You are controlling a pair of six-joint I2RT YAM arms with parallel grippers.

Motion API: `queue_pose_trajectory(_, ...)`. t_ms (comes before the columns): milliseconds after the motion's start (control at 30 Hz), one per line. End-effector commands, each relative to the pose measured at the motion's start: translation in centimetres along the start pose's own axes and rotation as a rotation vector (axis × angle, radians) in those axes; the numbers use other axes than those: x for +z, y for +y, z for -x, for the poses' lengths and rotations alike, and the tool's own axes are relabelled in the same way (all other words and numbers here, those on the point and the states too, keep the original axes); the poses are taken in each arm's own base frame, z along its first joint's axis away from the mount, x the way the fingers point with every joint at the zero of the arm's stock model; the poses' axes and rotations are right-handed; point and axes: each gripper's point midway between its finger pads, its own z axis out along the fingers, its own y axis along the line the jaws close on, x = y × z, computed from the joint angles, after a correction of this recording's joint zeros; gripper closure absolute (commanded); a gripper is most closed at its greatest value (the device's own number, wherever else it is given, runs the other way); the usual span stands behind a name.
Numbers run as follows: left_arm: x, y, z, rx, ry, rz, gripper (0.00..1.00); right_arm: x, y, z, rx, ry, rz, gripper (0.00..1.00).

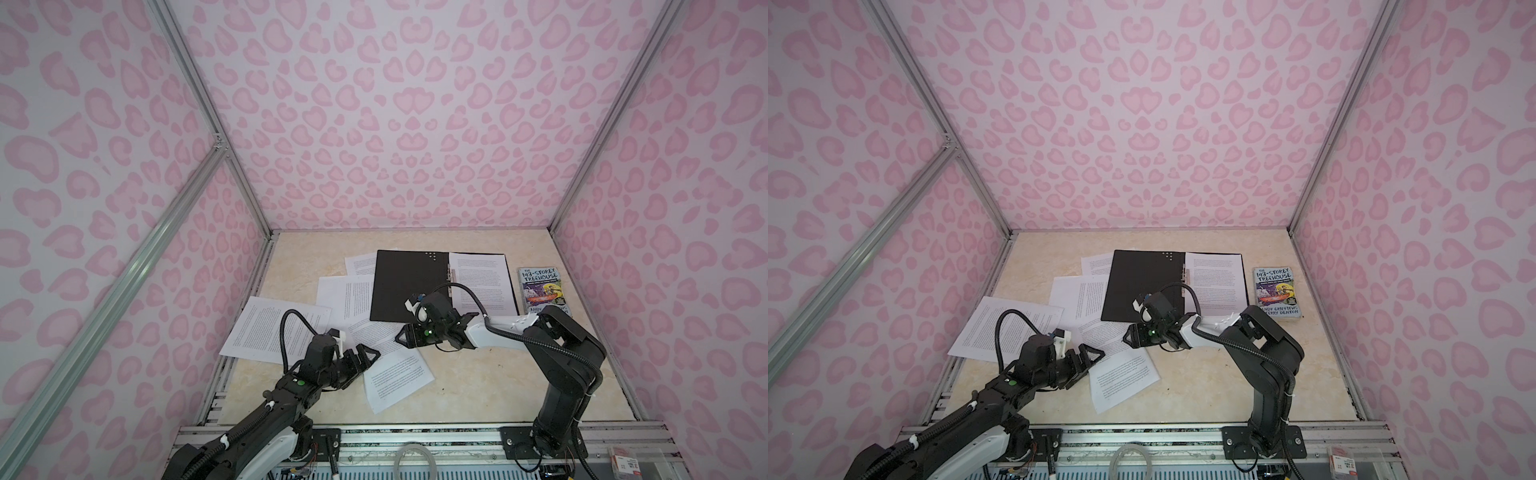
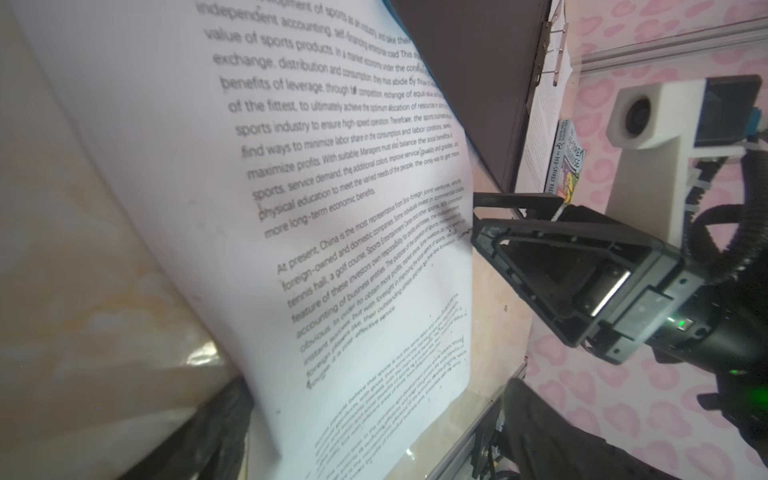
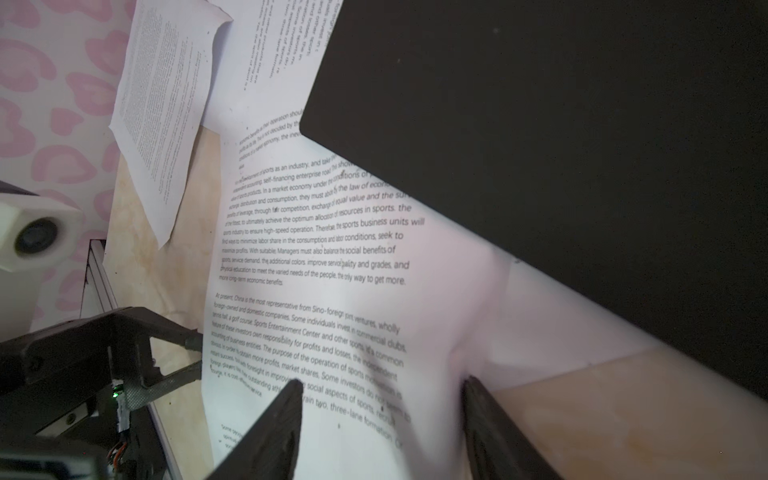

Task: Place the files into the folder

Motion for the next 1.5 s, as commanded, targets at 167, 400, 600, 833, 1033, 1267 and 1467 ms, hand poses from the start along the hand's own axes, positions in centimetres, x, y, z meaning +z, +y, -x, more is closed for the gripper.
queue_pose_trajectory(167, -0.6, 0.5, 0.1, -0.022, -0.02, 0.036, 0.04, 0.3, -1.2, -1.9, 0.042, 0.065, -0.038, 0.38)
queue_pose_trajectory(400, -0.6, -0.7, 2.1, 0.019, -0.094, 0.036, 0.04, -0.2, 0.7, -1.8, 0.082, 0.056, 0.075, 0.37)
queue_pose_trajectory(600, -0.3, 0.0, 2.1, 0.018, -0.091, 0.067, 0.04, -0.9, 1.8, -1.2, 0.159, 0.03, 0.215, 0.37)
queue_pose_trajectory(833, -0.6, 1.6, 2.6, 0.04, -0.118, 0.158, 0.04, -1.8, 2.6, -0.7, 0.187, 0.015, 0.299, 0.36)
queue_pose_trajectory(1033, -1.0, 2.6, 2.9, 0.053, -0.135, 0.232, 0.03, -1.8, 3.2, -1.4, 0.238, -0.014, 0.316, 0.36)
queue_pose_trajectory(1267, -2.0, 3.7, 3.4, 0.089, -0.158, 0.331, 0.04, -1.6, 4.8, -2.0, 0.274, -0.007, 0.405, 0.37)
queue_pose_trajectory(1467, -2.2, 4.2, 3.7, 0.107, -0.159, 0.373, 0.04, -0.8, 4.5, -3.1, 0.174, 0.019, 0.267, 0.37)
